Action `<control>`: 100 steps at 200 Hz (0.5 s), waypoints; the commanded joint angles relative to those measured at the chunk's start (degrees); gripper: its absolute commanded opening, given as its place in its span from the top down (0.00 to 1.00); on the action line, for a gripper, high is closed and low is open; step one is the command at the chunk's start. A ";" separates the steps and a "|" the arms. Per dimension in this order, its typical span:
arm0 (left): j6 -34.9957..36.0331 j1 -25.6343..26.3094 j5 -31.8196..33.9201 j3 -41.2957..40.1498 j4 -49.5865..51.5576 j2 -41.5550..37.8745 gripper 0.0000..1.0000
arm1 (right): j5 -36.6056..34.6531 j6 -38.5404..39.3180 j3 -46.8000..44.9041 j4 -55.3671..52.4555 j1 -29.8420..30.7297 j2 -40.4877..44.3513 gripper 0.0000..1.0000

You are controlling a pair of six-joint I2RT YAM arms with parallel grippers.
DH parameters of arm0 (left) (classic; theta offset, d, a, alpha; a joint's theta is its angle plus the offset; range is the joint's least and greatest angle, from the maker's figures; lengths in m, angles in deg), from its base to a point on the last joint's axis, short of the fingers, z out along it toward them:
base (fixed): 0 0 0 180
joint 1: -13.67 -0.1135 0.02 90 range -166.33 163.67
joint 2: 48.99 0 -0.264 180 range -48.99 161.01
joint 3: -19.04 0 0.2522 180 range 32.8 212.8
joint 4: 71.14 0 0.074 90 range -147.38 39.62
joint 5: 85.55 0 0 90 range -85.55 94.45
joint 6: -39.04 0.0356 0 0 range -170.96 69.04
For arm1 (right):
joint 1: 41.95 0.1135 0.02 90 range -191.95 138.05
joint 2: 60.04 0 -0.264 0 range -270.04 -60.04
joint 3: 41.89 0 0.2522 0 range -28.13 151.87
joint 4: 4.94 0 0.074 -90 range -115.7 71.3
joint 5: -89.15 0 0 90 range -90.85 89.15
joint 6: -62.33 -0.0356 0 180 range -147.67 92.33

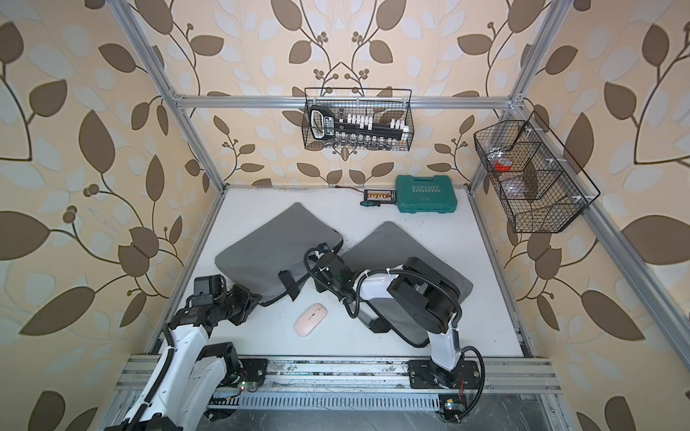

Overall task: Put the mouse into the laptop bag
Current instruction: Zip the zipper on the zippered laptop bag.

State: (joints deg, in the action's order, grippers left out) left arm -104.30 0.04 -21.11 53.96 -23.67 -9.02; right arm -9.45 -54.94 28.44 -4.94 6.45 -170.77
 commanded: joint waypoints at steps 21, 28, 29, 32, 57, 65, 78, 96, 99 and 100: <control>8.31 -10.09 4.60 4.06 1.34 2.84 1.00 | -4.39 -1.80 -0.69 -6.81 -6.76 0.30 1.00; 9.46 -11.91 3.50 4.10 0.78 4.29 1.00 | -4.41 -1.80 -0.36 -7.07 -7.53 0.34 1.00; 9.65 -12.28 3.28 4.16 0.67 4.53 1.00 | -4.41 -1.81 -0.34 -7.07 -7.66 0.30 1.00; 10.19 -13.24 2.73 4.30 0.43 5.24 1.00 | -4.41 -1.80 -0.22 -7.22 -7.90 0.36 1.00; 12.74 -18.95 -2.08 4.98 -2.54 11.43 1.00 | -4.47 -1.70 0.77 -8.11 -10.00 0.21 1.00; 12.78 -19.33 -2.92 5.23 -3.58 12.83 1.00 | -4.36 -1.59 0.88 -8.23 -10.25 0.39 1.00; 13.17 -19.33 -3.68 6.58 -4.23 14.48 1.00 | -3.63 -1.30 0.83 -7.93 -10.17 0.78 1.00; 13.04 -19.34 -3.74 8.25 -4.45 15.81 0.82 | -2.43 -1.35 0.98 -7.69 -9.44 0.95 1.00; 13.00 -19.33 -4.10 8.46 -4.79 16.06 0.73 | -2.35 -1.40 1.00 -7.78 -9.20 0.89 1.00; 13.00 -19.33 -4.25 8.50 -4.84 16.13 0.69 | -2.37 -1.39 1.04 -7.78 -9.11 0.88 1.00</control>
State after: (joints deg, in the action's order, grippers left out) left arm -92.68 -18.13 -26.07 58.16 -23.01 6.36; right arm -8.93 -55.97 29.12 -7.65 -2.03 -170.69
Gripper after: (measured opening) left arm 0.118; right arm 0.054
